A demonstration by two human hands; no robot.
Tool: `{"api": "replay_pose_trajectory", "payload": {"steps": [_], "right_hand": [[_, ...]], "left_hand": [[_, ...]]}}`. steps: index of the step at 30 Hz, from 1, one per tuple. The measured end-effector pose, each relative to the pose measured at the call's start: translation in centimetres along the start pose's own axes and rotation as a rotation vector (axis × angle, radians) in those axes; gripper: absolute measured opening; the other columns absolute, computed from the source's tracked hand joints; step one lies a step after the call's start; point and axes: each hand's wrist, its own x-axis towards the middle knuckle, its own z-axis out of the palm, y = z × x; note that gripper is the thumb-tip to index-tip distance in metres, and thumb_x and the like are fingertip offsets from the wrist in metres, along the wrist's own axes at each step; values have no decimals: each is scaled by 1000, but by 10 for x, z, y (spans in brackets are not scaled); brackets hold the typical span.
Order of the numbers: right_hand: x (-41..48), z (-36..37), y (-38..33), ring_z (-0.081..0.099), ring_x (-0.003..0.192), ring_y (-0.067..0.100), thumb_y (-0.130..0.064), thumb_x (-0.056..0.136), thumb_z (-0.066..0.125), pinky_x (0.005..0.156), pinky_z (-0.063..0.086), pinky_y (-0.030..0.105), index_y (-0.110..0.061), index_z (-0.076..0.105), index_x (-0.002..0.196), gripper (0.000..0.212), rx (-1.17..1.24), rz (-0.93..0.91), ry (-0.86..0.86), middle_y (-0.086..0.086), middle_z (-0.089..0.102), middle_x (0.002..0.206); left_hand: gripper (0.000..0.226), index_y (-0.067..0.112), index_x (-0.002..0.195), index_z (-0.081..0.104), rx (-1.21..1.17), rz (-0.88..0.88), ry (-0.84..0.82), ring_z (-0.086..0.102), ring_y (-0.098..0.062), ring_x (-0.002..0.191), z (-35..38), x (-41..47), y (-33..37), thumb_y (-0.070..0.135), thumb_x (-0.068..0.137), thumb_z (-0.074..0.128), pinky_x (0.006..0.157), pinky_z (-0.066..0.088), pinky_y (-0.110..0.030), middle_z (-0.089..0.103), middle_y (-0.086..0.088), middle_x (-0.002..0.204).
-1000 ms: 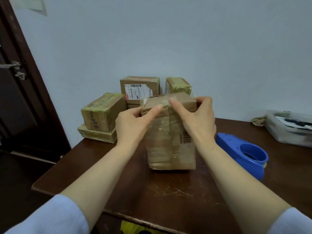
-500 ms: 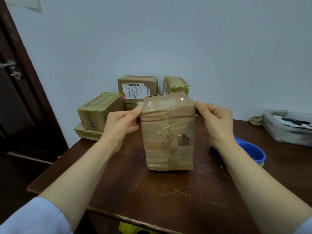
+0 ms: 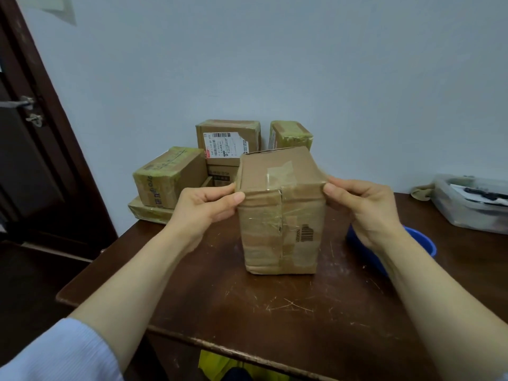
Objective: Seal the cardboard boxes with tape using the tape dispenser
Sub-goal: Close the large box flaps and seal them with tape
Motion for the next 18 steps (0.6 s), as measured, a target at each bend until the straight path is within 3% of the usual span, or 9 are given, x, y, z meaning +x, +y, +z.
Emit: {"api": "replay_pose_trajectory", "payload": {"steps": [3,5,8,11,18], "right_hand": [[-11,7,4,69,80,14,-18,67,77,78,56,27,-15,75,76,10,74,-11,61,3,75,81],[-19,20,4,70,84,14,-13,73,77,79,57,27,-16,70,84,14,-9,-64,80,3,74,87],[-32,35,10,69,92,11,-12,68,80,79,55,20,-18,67,91,28,-25,-133,108,-1,72,94],[-36,39,15,69,96,13,-7,71,79,83,55,25,-22,66,90,28,-9,-154,157,-3,71,94],[-35,39,14,67,100,18,-8,76,76,91,53,30,-27,67,88,25,-139,-204,57,0,71,100]], "left_hand": [[43,5,101,74,3,51,85,70,-10,91,7,-6,-1,26,64,77,78,57,-24,75,-6,96],[28,17,88,77,48,96,197,69,-2,82,14,-9,-2,32,64,81,73,51,-21,76,3,84],[34,22,96,76,52,124,288,66,4,90,19,-15,-4,36,65,82,87,51,-24,75,10,92],[46,21,107,69,6,140,365,64,10,88,21,-22,-6,29,64,84,91,53,-28,69,12,99],[35,24,94,70,44,189,353,66,-13,103,11,-31,-11,36,63,81,92,54,-44,72,-1,101]]}}
